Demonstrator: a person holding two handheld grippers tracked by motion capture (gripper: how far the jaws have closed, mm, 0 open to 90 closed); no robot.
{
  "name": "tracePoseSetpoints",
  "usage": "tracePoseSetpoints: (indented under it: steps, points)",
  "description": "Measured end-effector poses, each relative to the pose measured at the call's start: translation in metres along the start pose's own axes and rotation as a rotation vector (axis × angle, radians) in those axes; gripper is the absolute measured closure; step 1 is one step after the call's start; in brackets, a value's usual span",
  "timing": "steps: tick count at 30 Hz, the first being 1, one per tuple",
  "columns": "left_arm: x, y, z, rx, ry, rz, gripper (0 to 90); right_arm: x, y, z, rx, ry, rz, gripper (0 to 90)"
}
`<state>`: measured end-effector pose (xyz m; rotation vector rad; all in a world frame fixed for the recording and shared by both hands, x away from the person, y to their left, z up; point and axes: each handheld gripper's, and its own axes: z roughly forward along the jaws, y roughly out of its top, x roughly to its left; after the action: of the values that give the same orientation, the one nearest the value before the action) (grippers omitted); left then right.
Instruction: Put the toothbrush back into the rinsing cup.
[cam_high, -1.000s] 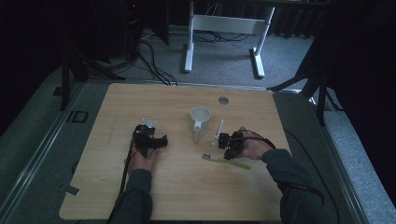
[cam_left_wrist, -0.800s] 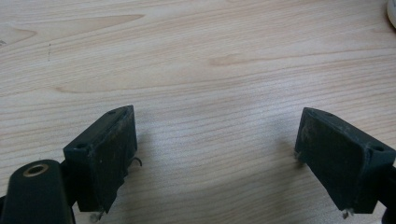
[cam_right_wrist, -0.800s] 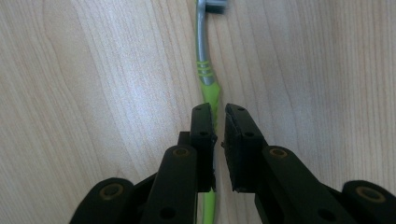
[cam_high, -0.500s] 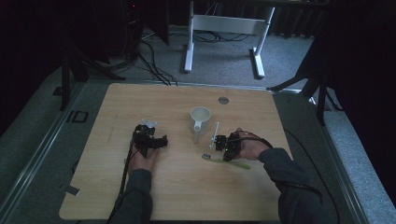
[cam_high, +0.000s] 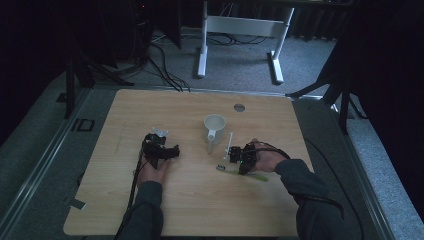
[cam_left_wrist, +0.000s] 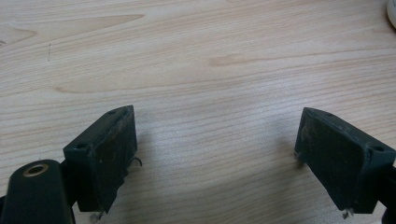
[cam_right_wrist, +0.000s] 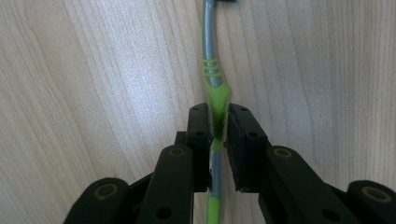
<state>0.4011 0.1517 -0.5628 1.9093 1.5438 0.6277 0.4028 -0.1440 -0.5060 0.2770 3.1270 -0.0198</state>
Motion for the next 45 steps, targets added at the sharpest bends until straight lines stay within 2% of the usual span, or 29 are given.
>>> tracePoseSetpoints:
  steps: [19,28,35,45]
  points:
    - [0.000,0.000,0.000,0.000,0.000,0.000,13.3,0.002,0.006,0.009,0.055,-0.016,-0.019,79.9]
    - [0.000,0.000,0.000,-0.001,0.000,-0.001,13.3,0.001,0.007,0.010,0.054,-0.018,-0.018,81.4]
    - [0.000,0.000,0.000,-0.001,0.000,0.000,13.3,0.001,0.005,0.006,0.027,-0.023,-0.011,82.1]
    - [0.000,0.000,0.000,-0.001,0.000,0.000,13.3,-0.002,-0.001,-0.015,-0.061,-0.045,0.013,82.2]
